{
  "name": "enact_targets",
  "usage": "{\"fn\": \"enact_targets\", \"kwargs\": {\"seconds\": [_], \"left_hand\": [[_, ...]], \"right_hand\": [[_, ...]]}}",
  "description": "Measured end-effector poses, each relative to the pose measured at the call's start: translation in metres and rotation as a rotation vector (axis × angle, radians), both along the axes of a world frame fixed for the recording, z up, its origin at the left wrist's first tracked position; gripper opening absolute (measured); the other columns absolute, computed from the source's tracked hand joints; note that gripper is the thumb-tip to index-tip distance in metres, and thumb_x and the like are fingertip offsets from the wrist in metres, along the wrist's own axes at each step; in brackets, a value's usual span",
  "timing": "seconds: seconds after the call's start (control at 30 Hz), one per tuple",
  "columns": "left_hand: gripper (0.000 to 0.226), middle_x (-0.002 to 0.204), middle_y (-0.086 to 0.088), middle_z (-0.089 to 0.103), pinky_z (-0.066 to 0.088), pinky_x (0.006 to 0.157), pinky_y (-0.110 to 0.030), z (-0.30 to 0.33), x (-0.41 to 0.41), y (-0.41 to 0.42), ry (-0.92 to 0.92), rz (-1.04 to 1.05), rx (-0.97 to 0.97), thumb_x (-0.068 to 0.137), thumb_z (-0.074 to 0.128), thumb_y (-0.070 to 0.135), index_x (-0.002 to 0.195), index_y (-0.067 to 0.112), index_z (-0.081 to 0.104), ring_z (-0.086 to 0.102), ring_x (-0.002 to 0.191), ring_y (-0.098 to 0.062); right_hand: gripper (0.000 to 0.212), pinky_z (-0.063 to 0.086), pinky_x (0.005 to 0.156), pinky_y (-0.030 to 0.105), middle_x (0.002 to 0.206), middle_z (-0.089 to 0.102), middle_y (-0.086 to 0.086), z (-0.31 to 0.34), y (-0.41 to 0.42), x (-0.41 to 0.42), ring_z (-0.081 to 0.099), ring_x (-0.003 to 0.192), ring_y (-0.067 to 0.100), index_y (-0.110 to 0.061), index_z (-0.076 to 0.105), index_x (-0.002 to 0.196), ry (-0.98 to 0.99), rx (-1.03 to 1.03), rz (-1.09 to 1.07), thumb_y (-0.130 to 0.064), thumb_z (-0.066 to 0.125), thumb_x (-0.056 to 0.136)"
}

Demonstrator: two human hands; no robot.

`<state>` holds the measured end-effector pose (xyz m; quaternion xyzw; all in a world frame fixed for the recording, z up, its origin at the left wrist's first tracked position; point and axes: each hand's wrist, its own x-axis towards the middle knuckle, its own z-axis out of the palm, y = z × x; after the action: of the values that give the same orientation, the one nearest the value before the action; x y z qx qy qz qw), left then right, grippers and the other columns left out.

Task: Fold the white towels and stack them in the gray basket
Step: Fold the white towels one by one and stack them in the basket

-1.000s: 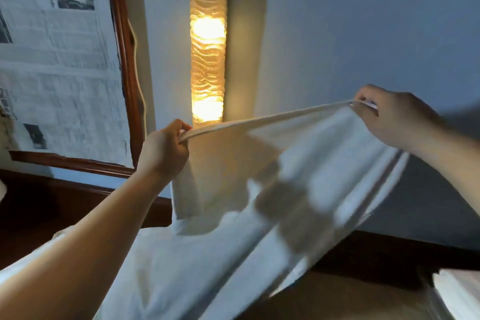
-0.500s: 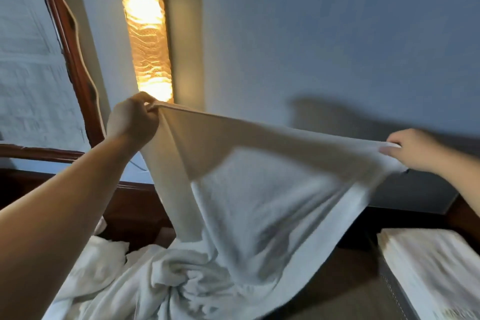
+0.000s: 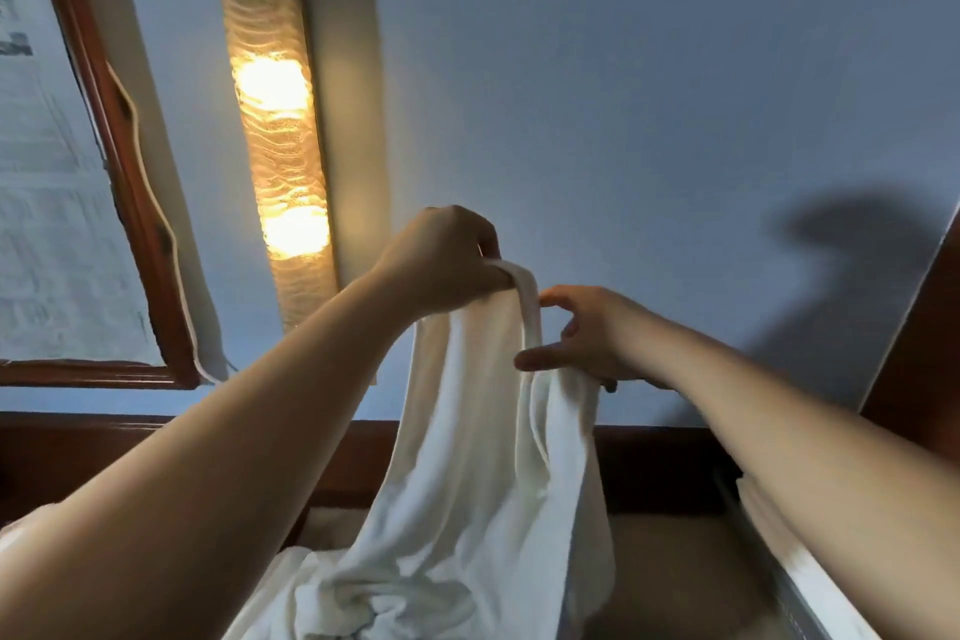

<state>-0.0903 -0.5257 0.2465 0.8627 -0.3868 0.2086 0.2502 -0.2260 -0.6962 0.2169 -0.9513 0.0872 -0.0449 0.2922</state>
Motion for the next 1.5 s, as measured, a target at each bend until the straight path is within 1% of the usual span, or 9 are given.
{"fn": "enact_targets", "kwargs": {"seconds": [0.1,0.2,0.33,0.5,0.7,0.9,1.13,1.3,1.5], "left_hand": [[0.03,0.069,0.011,0.066,0.061,0.066,-0.036,0.008,-0.005,0.006,-0.088,-0.045,-0.003,0.075,0.075,0.057,0.075,0.027,0.072,0.062,0.068,-0.008],[0.038,0.069,0.009,0.068,0.058,0.06,-0.032,-0.004,0.002,0.026,0.076,-0.098,-0.137,0.069,0.08,0.064,0.074,0.028,0.072,0.064,0.067,-0.009],[0.039,0.07,0.008,0.069,0.045,0.056,-0.02,-0.064,0.009,0.048,0.431,-0.216,-0.243,0.07,0.089,0.06,0.08,0.026,0.074,0.058,0.062,-0.003],[0.035,0.1,-0.002,0.08,0.061,0.085,-0.032,-0.153,-0.022,0.034,0.886,-0.487,-0.215,0.084,0.086,0.041,0.104,0.014,0.077,0.075,0.091,-0.011],[0.03,0.07,0.007,0.061,0.045,0.064,-0.028,-0.214,-0.024,0.016,0.772,-0.211,-0.449,0.104,0.06,0.042,0.087,0.018,0.065,0.054,0.064,-0.007],[0.02,0.083,-0.003,0.067,0.048,0.063,-0.026,-0.181,-0.028,0.012,0.666,-0.278,-0.449,0.107,0.051,0.044,0.102,0.027,0.06,0.058,0.067,-0.008],[0.013,0.074,0.009,0.066,0.047,0.064,-0.022,-0.111,-0.032,-0.005,0.395,-0.323,-0.077,0.107,0.047,0.05,0.106,0.041,0.055,0.059,0.067,-0.008],[0.011,0.069,0.006,0.064,0.046,0.059,-0.025,-0.124,-0.007,0.019,0.466,-0.233,-0.013,0.095,0.072,0.046,0.099,0.038,0.065,0.054,0.057,-0.008],[0.027,0.081,0.005,0.072,0.055,0.074,-0.038,-0.206,0.003,0.041,0.607,-0.129,0.117,0.082,0.082,0.053,0.091,0.031,0.068,0.069,0.078,-0.016]], "right_hand": [[0.022,0.05,0.046,0.032,0.082,0.068,0.003,0.0,0.02,0.009,0.059,0.055,0.022,-0.027,0.066,0.1,-0.155,0.0,-0.049,-0.048,0.066,0.095],[0.031,0.04,0.041,0.028,0.063,0.055,-0.001,0.004,0.022,0.004,0.049,0.047,0.016,-0.02,0.06,0.077,-0.266,0.035,-0.112,-0.037,0.056,0.102],[0.028,0.042,0.042,0.025,0.062,0.049,-0.002,0.009,0.018,-0.003,0.05,0.05,0.013,-0.014,0.065,0.087,-0.325,0.104,-0.178,-0.035,0.055,0.103],[0.025,0.043,0.044,0.027,0.072,0.067,0.002,0.011,0.013,-0.01,0.057,0.061,0.019,-0.025,0.073,0.089,-0.334,0.198,-0.229,-0.018,0.051,0.099],[0.024,0.045,0.045,0.028,0.072,0.06,0.005,0.009,-0.014,-0.027,0.057,0.066,0.022,-0.014,0.067,0.086,-0.264,0.0,-0.333,-0.021,0.048,0.098],[0.016,0.035,0.061,0.031,0.084,0.058,0.004,-0.025,-0.056,-0.04,0.055,0.084,0.03,-0.015,0.052,0.07,-0.081,-0.398,-0.462,-0.018,0.056,0.086],[0.038,0.046,0.062,0.027,0.077,0.069,-0.002,-0.048,-0.066,-0.036,0.062,0.07,0.013,-0.037,0.071,0.095,-0.265,0.056,-0.236,-0.005,0.053,0.086],[0.049,0.048,0.061,0.025,0.076,0.075,0.007,-0.031,-0.092,-0.047,0.067,0.07,0.023,-0.02,0.079,0.072,-0.434,0.702,-0.23,0.011,0.045,0.089],[0.011,0.053,0.062,0.026,0.081,0.072,0.003,-0.041,-0.107,-0.055,0.068,0.072,0.014,-0.013,0.068,0.09,-0.322,0.67,-0.141,-0.017,0.067,0.099]]}}
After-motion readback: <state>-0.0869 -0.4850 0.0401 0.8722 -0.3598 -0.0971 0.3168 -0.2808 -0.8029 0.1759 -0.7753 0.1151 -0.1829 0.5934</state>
